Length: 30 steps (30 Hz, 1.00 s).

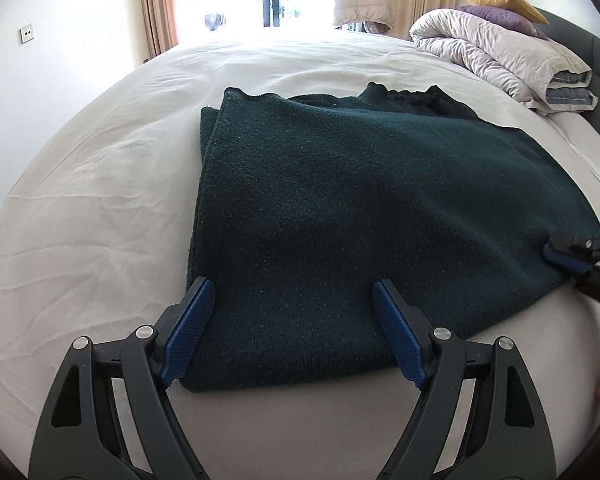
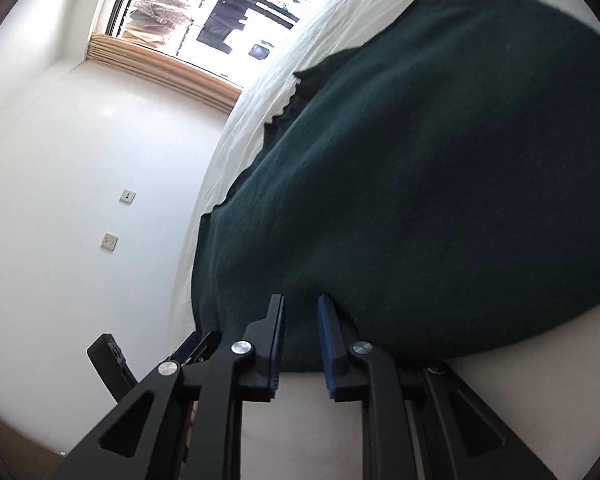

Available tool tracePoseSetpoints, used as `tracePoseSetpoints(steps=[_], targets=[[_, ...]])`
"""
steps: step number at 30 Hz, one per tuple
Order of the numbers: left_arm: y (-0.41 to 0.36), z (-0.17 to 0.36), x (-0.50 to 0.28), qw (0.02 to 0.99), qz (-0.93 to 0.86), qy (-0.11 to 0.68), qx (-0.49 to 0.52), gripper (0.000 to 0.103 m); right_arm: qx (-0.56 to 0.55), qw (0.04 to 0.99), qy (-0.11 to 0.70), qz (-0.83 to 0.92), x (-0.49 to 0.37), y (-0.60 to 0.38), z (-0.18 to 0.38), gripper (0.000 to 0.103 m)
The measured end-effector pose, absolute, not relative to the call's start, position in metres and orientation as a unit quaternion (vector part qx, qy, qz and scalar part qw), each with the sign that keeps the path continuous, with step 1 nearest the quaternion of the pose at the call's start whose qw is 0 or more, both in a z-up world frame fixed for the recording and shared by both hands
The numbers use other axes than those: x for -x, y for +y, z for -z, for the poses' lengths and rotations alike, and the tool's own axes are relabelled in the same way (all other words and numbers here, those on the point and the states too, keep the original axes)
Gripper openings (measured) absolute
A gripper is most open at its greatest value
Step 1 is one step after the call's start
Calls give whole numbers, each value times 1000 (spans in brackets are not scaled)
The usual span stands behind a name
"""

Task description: Fold small clothes

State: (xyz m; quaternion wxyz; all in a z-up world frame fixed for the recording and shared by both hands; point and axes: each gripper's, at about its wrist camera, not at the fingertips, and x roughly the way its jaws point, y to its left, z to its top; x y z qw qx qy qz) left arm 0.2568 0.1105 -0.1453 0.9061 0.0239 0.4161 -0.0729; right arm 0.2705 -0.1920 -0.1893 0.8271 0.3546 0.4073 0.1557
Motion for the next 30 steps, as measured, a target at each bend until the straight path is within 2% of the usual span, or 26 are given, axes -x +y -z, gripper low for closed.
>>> tracePoseSetpoints(steps=[2, 3, 6, 8, 12, 13, 18, 22, 30], targets=[[116, 140, -251, 908, 75, 412, -1, 81, -343, 839, 388, -164, -266, -188, 176, 56], [124, 135, -244, 910, 78, 405, 30, 81, -339, 843, 382, -170, -266, -185, 172, 57], [153, 125, -218, 912, 77, 383, 123, 82, -343, 844, 366, -190, -270, -179, 167, 57], [174, 130, -205, 896, 72, 392, 194, 88, -348, 842, 366, -191, -276, -177, 169, 57], [200, 141, -187, 859, 75, 398, 314, 91, -366, 836, 360, -192, -282, -180, 169, 57], [201, 142, -186, 851, 78, 397, 335, 95, -367, 836, 360, -192, -282, -181, 168, 57], [199, 148, -198, 818, 84, 394, 410, 103, -372, 836, 355, -193, -282, -185, 166, 57], [199, 152, -210, 797, 82, 383, 459, 103, -383, 831, 353, -196, -285, -189, 168, 57], [188, 162, -241, 754, 95, 377, 529, 102, -385, 825, 357, -208, -289, -184, 173, 48]])
